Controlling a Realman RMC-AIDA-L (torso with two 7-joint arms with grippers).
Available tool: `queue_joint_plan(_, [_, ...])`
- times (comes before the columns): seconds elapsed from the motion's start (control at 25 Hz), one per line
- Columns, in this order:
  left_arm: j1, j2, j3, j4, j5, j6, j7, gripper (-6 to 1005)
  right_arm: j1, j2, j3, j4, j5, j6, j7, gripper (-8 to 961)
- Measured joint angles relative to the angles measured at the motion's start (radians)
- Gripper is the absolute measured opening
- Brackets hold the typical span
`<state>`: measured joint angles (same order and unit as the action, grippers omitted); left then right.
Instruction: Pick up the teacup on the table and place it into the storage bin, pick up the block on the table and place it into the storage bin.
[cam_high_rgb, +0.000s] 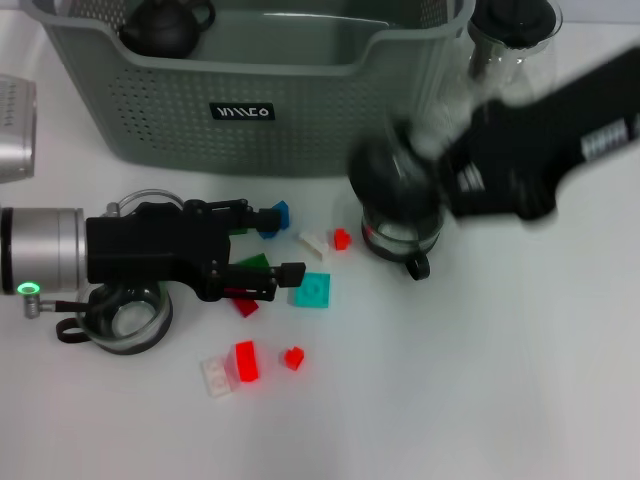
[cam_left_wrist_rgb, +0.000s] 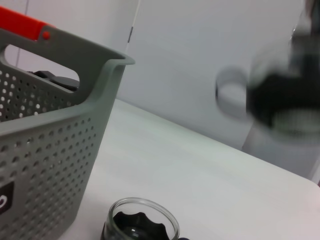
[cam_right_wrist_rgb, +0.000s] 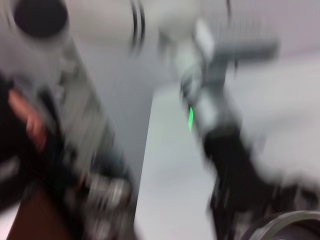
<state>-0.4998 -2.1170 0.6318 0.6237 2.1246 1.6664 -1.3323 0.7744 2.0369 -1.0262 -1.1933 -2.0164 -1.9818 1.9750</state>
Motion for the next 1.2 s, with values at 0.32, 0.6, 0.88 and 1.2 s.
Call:
queue_joint_plan(0.32, [0.012, 0.008, 0.001, 0.004, 0.007, -0.002, 0.001, 841, 0.128, 0.002, 0.165, 0.021, 0.150, 0.195, 0.149, 57])
queue_joint_plan(0.6, [0.012, 0.006, 0.004, 0.004, 0.014, -0.002, 0.001, 842, 0.268, -0.009, 0.131, 0.192, 0.013, 0.474, 0.144, 56])
queue_joint_plan(0.88, [0.004, 0.008, 0.005, 0.004, 0.015, -0.002, -0.003, 842, 0.415, 0.009, 0.010, 0.402, -0.273, 0.804, 0.221, 57])
queue_joint_plan(1.2, [0.000, 0.008, 0.005, 0.004, 0.011, -0.002, 0.000, 841, 0.519, 0.046, 0.001, 0.604, -0.493, 1.060, 0.258, 56])
